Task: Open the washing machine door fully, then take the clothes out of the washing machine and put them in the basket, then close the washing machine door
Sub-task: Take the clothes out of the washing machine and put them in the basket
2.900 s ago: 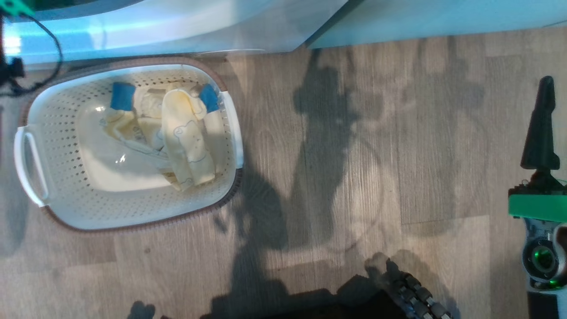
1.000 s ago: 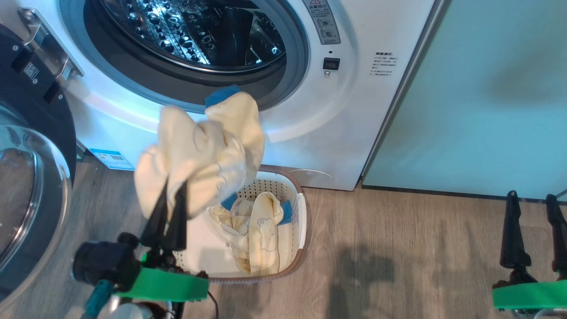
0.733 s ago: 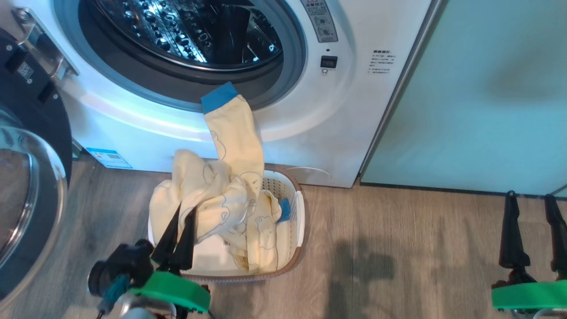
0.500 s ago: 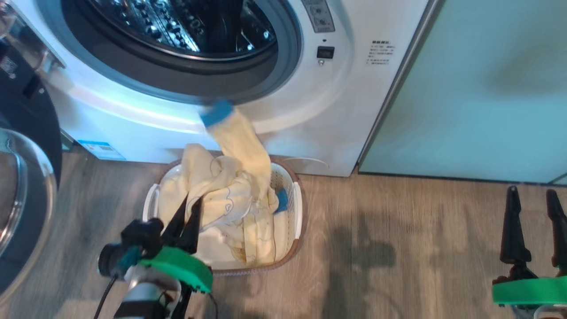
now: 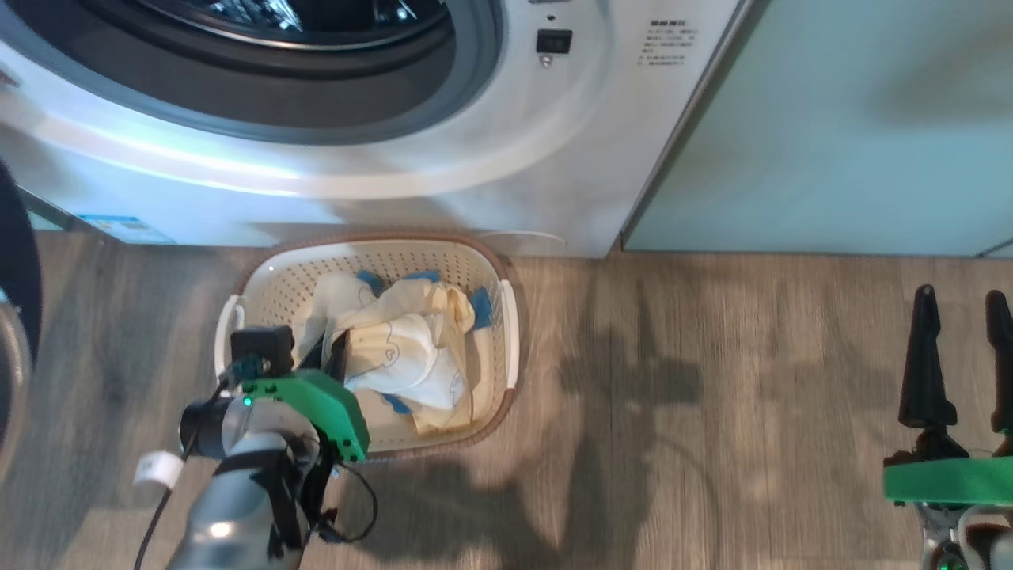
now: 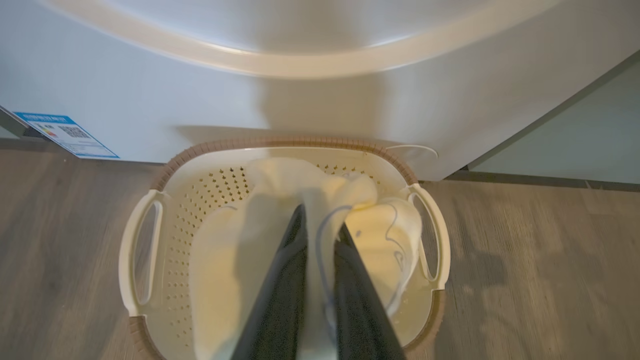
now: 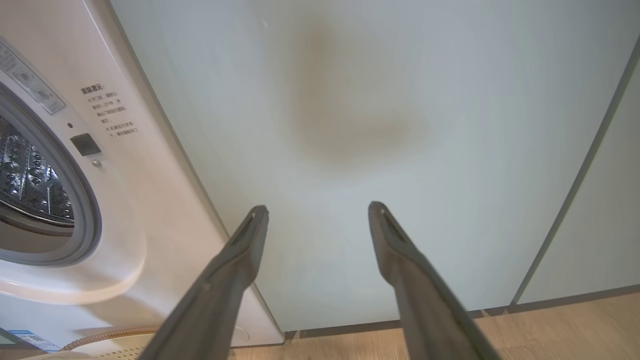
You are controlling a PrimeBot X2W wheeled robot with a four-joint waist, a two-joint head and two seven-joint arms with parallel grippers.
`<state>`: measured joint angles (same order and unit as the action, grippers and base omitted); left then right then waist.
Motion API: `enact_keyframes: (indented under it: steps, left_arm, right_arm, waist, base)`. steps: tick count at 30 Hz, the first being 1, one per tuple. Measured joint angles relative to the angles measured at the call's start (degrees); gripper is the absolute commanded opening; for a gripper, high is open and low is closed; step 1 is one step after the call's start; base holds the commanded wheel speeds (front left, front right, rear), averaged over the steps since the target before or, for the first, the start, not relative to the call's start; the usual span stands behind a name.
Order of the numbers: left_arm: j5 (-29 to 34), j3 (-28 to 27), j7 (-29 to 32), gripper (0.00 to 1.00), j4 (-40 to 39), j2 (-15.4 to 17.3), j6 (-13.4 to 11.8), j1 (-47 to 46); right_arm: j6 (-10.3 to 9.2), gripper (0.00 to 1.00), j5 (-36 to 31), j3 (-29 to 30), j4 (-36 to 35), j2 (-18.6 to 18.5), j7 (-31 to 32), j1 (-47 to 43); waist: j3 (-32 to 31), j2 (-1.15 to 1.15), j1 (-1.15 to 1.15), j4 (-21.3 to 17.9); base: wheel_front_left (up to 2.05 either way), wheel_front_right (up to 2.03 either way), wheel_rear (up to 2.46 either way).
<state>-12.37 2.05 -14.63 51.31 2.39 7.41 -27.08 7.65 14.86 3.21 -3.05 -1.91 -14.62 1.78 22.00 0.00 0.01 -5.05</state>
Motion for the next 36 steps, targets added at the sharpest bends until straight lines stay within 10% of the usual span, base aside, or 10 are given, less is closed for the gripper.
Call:
enact_keyframes:
  steps: [3,13,36]
  left_arm:
    - [-1.00,-0.25,0.00,1.00,5.61,-0.08,0.00,-3.75]
    - [-1.21,-0.08,0.00,1.00,8.18,0.07,0.00,-7.94]
    - [1.18,-5.93,-0.01,1.00,-25.27,-0.05,0.01,13.78]
  right_arm:
    - [-0.01,1.00,0.34,0.03,0.00,0.00,0.00,0.12]
    - [0.00,1.00,1.27,0.18,0.02,-0.01,0.00,2.46]
    - [0.00,1.00,-2.34,1.00,1.90,0.00,0.00,-1.48]
  waist:
    - [1.48,0.00,0.00,-0.51]
    - [3.65,0.00,-0.01,-1.10]
    - [-5.31,0.00,-0.02,3.57]
  base:
    - [0.00,0.00,0.00]
    - [0.00,0.00,0.00]
    - [0.00,0.00,0.00]
